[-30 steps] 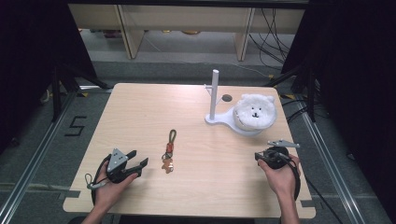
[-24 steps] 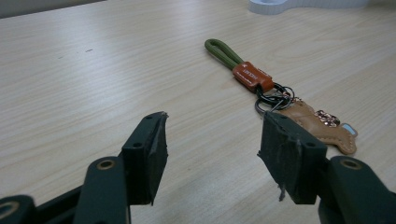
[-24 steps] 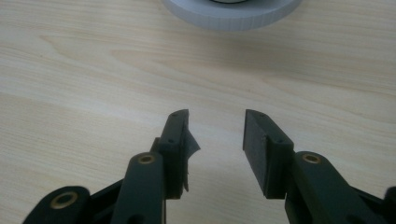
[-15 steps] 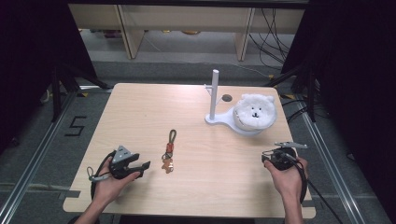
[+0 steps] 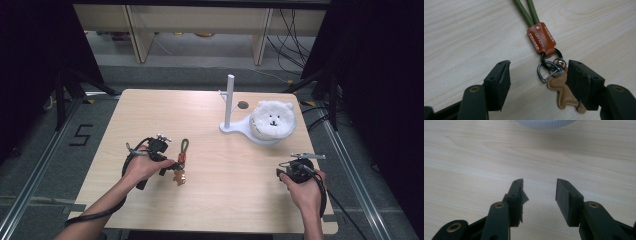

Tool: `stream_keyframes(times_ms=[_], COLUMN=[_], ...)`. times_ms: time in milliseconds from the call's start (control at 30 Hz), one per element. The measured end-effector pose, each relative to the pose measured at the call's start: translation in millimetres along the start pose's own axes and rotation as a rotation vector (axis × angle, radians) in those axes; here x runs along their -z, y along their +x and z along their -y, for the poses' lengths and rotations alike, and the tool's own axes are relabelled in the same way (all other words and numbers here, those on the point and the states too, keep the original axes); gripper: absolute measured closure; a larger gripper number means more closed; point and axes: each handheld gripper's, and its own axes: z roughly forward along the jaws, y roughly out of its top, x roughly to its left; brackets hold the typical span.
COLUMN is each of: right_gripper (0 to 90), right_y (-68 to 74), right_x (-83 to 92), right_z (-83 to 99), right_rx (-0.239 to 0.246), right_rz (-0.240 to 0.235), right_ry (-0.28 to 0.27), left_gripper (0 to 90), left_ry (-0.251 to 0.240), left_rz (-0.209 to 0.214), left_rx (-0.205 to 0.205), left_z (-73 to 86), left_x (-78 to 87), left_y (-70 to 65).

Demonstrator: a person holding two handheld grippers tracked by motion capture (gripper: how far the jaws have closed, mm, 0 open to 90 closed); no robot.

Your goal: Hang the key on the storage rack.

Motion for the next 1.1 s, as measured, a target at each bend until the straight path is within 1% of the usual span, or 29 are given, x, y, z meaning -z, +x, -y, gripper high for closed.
stream_keyframes(times_ms=[33,100,133,167,200,267,300,333,367,400,500,533,567,600,633,667,700,733,767,800,833,867,900,933,967,1000,1033,1067,1100], right_gripper=[58.8,58.7,58.7,58.7,58.6,58.4,58.4,58.4,58.4,58.3,58.3,58.3,58.3,58.4,58.4,58.6,58.6,58.6,58.6,58.7,58.7,58.7,58.7,58.6,58.6,58.5,58.5,58.5,58.5], right_y=[0.0,-0.1,0.1,0.3,-2.2,-2.3,-1.9,-1.9,-1.9,-0.2,0.7,0.8,0.8,-0.4,-0.4,0.0,0.9,0.9,1.8,3.0,3.0,0.8,1.6,2.2,2.2,2.0,2.1,1.2,1.2], right_x=[0.0,-0.3,-0.5,-0.3,-0.8,-2.4,-2.5,-2.5,-3.0,-1.8,-1.6,-1.4,-1.4,-3.0,-3.0,-3.2,-3.8,-3.8,-2.8,-2.4,-2.4,-2.4,-2.1,-1.1,-1.1,-1.4,-1.3,-1.8,-1.8], right_z=[0.0,0.0,-0.1,-0.2,0.6,0.6,0.6,0.6,0.5,0.5,0.3,0.4,0.4,0.9,0.9,0.8,0.3,0.3,-0.7,-0.6,-0.6,-0.3,-0.9,-0.9,-0.9,-0.6,-0.4,0.1,0.1], right_rx=[0.000,0.004,0.002,0.006,0.046,0.051,0.043,0.043,0.050,0.031,0.023,0.024,0.024,0.048,0.048,0.053,0.046,0.046,0.045,0.035,0.035,0.067,0.044,0.035,0.035,0.032,0.032,0.051,0.051], right_rz=[0.000,0.006,0.005,0.008,0.012,0.000,-0.004,-0.004,-0.011,-0.009,-0.006,-0.005,-0.005,-0.003,-0.003,-0.020,-0.024,-0.024,-0.034,-0.029,-0.029,-0.012,-0.031,-0.034,-0.034,-0.045,-0.040,-0.028,-0.028], right_ry=[0.000,0.001,0.001,0.005,0.007,-0.004,0.003,0.003,0.000,0.009,0.008,0.011,0.011,-0.001,-0.001,-0.010,-0.021,-0.021,-0.015,-0.020,-0.020,-0.019,-0.018,-0.014,-0.014,-0.011,-0.007,-0.013,-0.013], left_gripper=[35.1,35.1,34.8,34.8,34.8,34.9,35.2,35.2,35.7,36.0,36.3,36.6,36.9,37.3,37.3,38.5,38.8,38.8,39.3,39.5,39.6,39.6,40.7,41.3,42.1,42.8,43.7,44.7,44.7], left_ry=[0.000,0.032,0.056,0.068,0.079,0.103,0.110,0.121,0.133,0.133,0.146,0.158,0.158,0.159,0.165,0.169,0.176,0.173,0.178,0.191,0.190,0.181,0.185,0.191,0.187,0.206,0.208,0.198,0.204], left_rz=[0.000,0.027,0.030,0.032,0.031,0.034,0.037,0.034,0.013,0.013,-0.004,-0.018,-0.018,-0.020,-0.024,-0.029,-0.031,-0.035,-0.042,-0.047,-0.054,-0.059,-0.064,-0.073,-0.079,-0.082,-0.089,-0.101,-0.105], left_rx=[0.000,0.045,0.058,0.064,0.078,0.079,0.103,0.111,0.114,0.114,0.119,0.104,0.104,0.107,0.101,0.095,0.090,0.091,0.085,0.075,0.071,0.077,0.073,0.058,0.056,0.041,0.035,0.030,0.000], left_z=[0.0,-11.6,-16.7,-21.2,-25.5,-33.0,-35.0,-37.7,-41.4,-41.4,-44.5,-45.8,-45.8,-46.2,-46.6,-47.4,-48.0,-48.7,-49.5,-50.2,-50.4,-50.2,-50.5,-50.5,-50.4,-51.2,-51.4,-51.0,-51.7], left_x=[0.0,-6.3,-8.5,-10.8,-12.5,-15.7,-17.1,-18.5,-22.2,-22.2,-27.3,-29.6,-29.6,-31.2,-31.4,-31.8,-31.7,-32.2,-32.3,-31.8,-32.2,-33.4,-33.4,-33.4,-33.9,-33.2,-33.7,-34.8,-34.9], left_y=[0.0,-1.0,-1.3,-1.8,-2.9,-2.8,-4.2,-4.2,-4.3,-4.3,-4.1,-4.2,-4.2,-5.7,-6.2,-7.1,-7.2,-7.3,-7.2,-6.8,-7.1,-8.2,-8.9,-9.8,-10.7,-10.6,-11.0,-12.1,-11.4])
